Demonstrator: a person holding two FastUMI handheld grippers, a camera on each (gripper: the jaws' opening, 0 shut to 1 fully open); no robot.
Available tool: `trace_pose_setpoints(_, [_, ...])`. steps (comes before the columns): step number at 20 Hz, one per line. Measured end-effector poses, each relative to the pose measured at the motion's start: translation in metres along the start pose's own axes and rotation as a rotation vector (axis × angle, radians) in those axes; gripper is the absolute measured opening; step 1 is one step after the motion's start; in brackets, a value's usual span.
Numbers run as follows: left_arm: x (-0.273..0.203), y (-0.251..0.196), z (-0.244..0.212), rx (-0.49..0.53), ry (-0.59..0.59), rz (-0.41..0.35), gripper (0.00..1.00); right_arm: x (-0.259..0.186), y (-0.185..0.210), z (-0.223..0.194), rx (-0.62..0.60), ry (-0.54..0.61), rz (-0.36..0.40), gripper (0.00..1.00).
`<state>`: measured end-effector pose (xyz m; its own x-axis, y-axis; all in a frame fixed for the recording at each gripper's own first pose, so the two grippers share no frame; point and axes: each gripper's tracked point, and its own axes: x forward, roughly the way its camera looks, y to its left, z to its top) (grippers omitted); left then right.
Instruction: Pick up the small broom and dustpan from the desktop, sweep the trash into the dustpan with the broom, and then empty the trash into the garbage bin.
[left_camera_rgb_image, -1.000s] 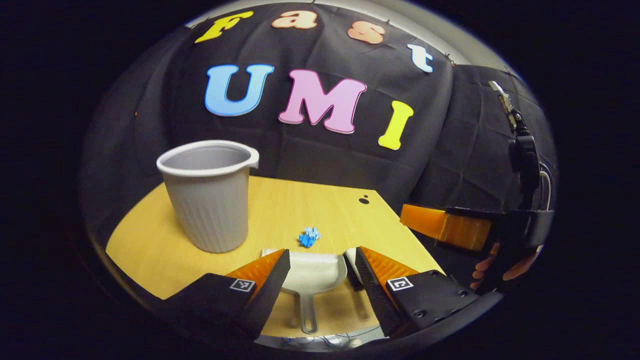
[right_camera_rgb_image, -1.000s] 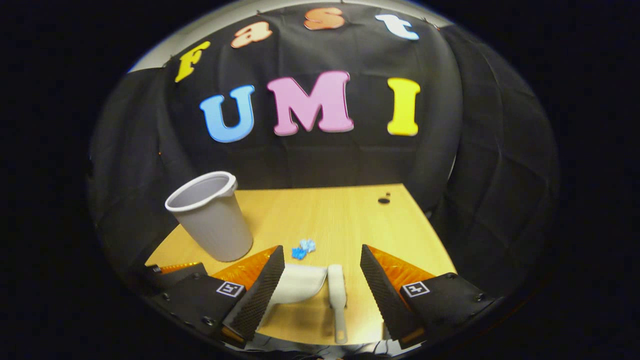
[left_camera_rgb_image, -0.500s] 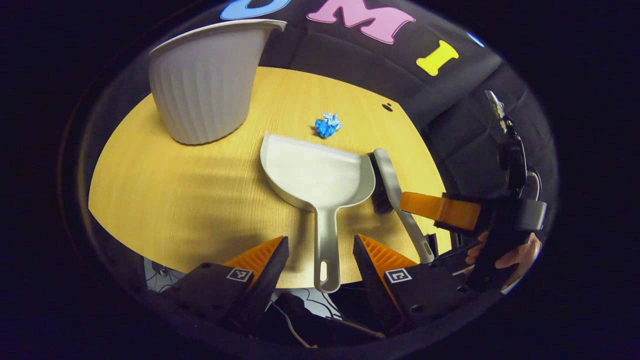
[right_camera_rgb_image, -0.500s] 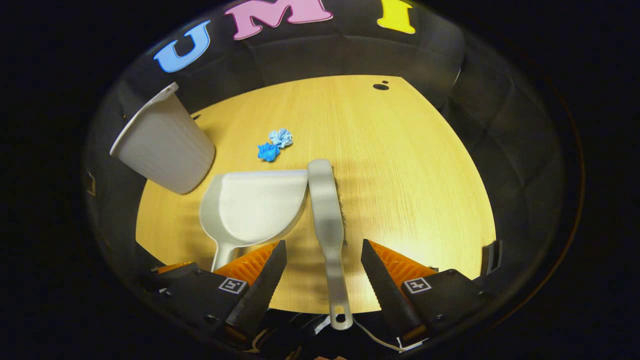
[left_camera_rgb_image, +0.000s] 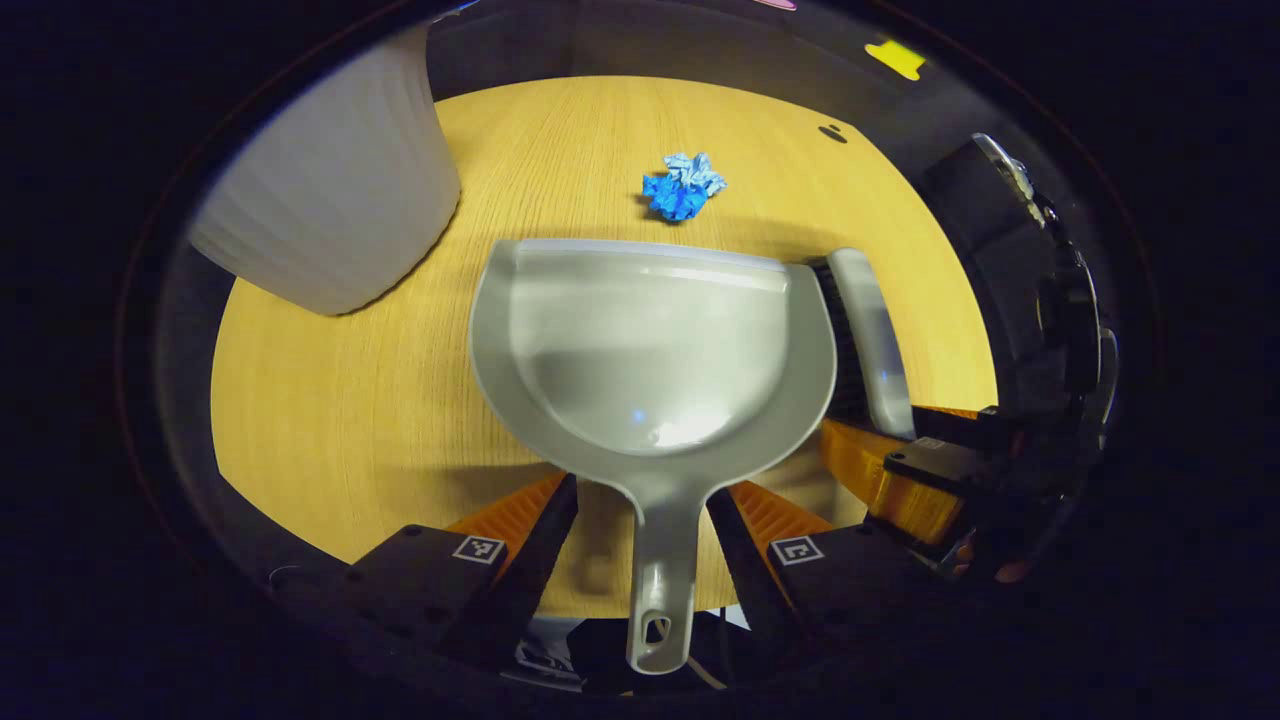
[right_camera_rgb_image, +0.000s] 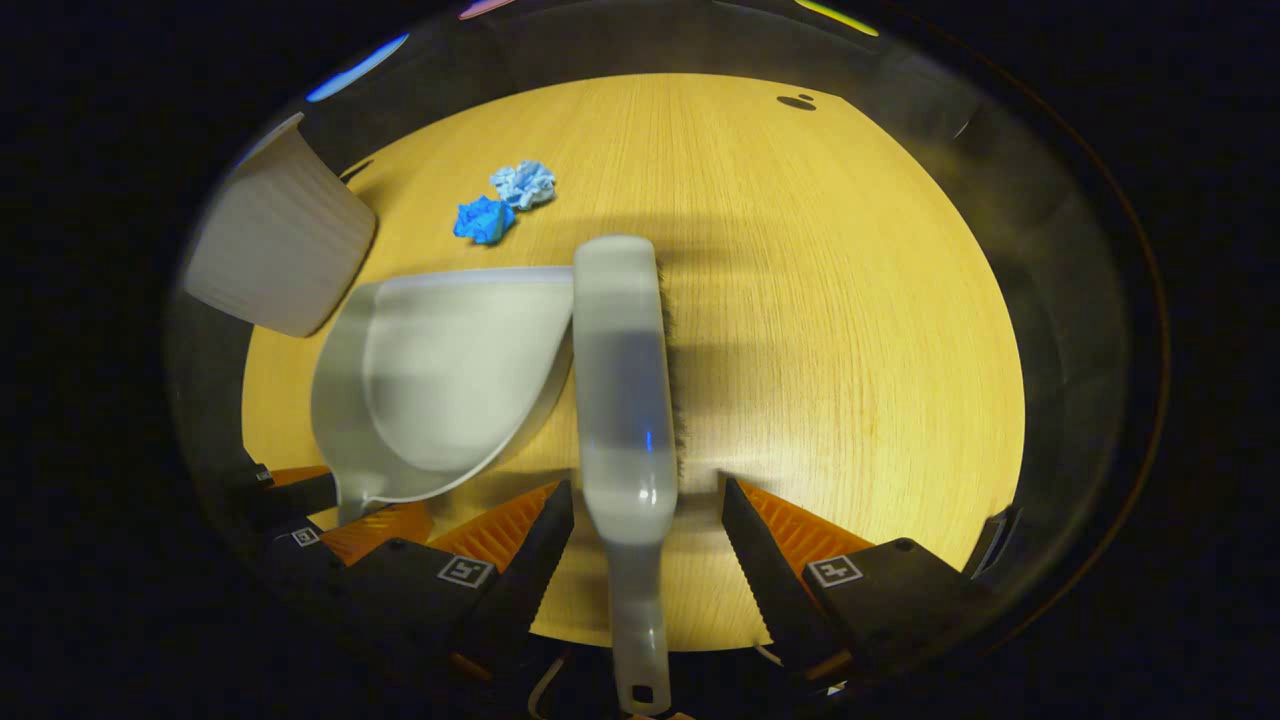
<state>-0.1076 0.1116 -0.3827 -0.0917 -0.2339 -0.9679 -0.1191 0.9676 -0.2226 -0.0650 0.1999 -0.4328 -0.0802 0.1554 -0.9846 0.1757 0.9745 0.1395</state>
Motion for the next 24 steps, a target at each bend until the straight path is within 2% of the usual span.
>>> trace_pose_setpoints(1, [0.003,-0.001,0.001,-0.024,0.034,0.006,0.80,0.002,0.007,0.007,-0.003,-0.028,0.014,0.99])
trace_pose_setpoints(2, [0.004,-0.002,0.004,-0.034,0.055,0.007,0.80,0.003,0.009,0.006,-0.034,-0.004,0.002,0.92])
trace_pose_setpoints(3, [0.012,0.004,0.010,-0.030,0.062,0.038,0.80,-0.001,0.007,0.008,-0.035,0.009,-0.018,1.00])
trace_pose_setpoints(4, [0.008,0.008,0.011,-0.031,0.055,0.066,0.80,0.002,0.009,0.005,-0.031,0.013,-0.017,0.99])
trace_pose_setpoints(5, [0.008,0.012,0.021,-0.015,0.035,0.079,0.80,0.005,0.009,0.008,-0.036,0.036,-0.019,0.91])
trace_pose_setpoints(6, [0.006,0.013,0.028,0.003,0.025,0.083,0.78,0.005,0.010,0.008,-0.032,0.042,-0.020,0.97])
trace_pose_setpoints(7, [0.008,0.013,0.032,0.018,0.021,0.083,0.77,0.004,0.009,0.004,-0.026,0.059,-0.022,0.92])
trace_pose_setpoints(8, [0.010,0.012,0.032,0.033,0.016,0.081,0.77,0.004,0.009,0.004,-0.023,0.063,-0.022,0.97])
trace_pose_setpoints(10, [0.010,0.012,0.034,0.072,0.021,0.076,0.76,0.003,0.010,0.002,-0.017,0.057,-0.025,0.97])
trace_pose_setpoints(11, [0.011,0.012,0.036,0.101,0.020,0.073,0.76,0.004,0.010,0.002,-0.021,0.053,-0.026,0.92])
trace_pose_setpoints(12, [0.011,0.013,0.034,0.117,0.031,0.072,0.75,0.004,0.009,0.003,-0.019,0.048,-0.027,0.98])
trace_pose_setpoints(13, [0.013,0.012,0.035,0.119,0.023,0.073,0.74,0.004,0.009,0.002,-0.015,0.049,-0.028,0.98])
trace_pose_setpoints(14, [0.014,0.012,0.036,0.111,0.014,0.074,0.70,0.005,0.009,0.002,-0.011,0.060,-0.029,0.92])
trace_pose_setpoints(15, [0.020,0.010,0.039,0.103,-0.003,0.074,0.64,0.005,0.010,0.000,-0.011,0.063,-0.028,0.94])
trace_pose_setpoints(16, [0.019,0.009,0.040,0.098,-0.023,0.077,0.51,0.004,0.009,0.002,-0.006,0.067,-0.028,0.91])
trace_pose_setpoints(17, [0.022,0.007,0.037,0.092,-0.014,0.079,0.39,0.005,0.009,0.002,0.014,0.058,-0.027,0.77])
trace_pose_setpoints(18, [0.024,0.006,0.039,0.108,-0.013,0.078,0.31,0.006,0.011,0.002,0.018,0.054,-0.026,0.63])
trace_pose_setpoints(19, [0.025,0.006,0.039,0.133,-0.014,0.077,0.31,0.003,0.010,0.003,-0.003,0.046,-0.025,0.50])
trace_pose_setpoints(22, [0.025,0.008,0.040,0.195,-0.009,0.069,0.31,0.004,0.009,0.003,0.004,0.023,-0.024,0.47])
trace_pose_setpoints(24, [0.027,0.006,0.038,0.185,-0.005,0.067,0.30,0.003,0.009,0.003,-0.008,0.026,-0.018,0.47])
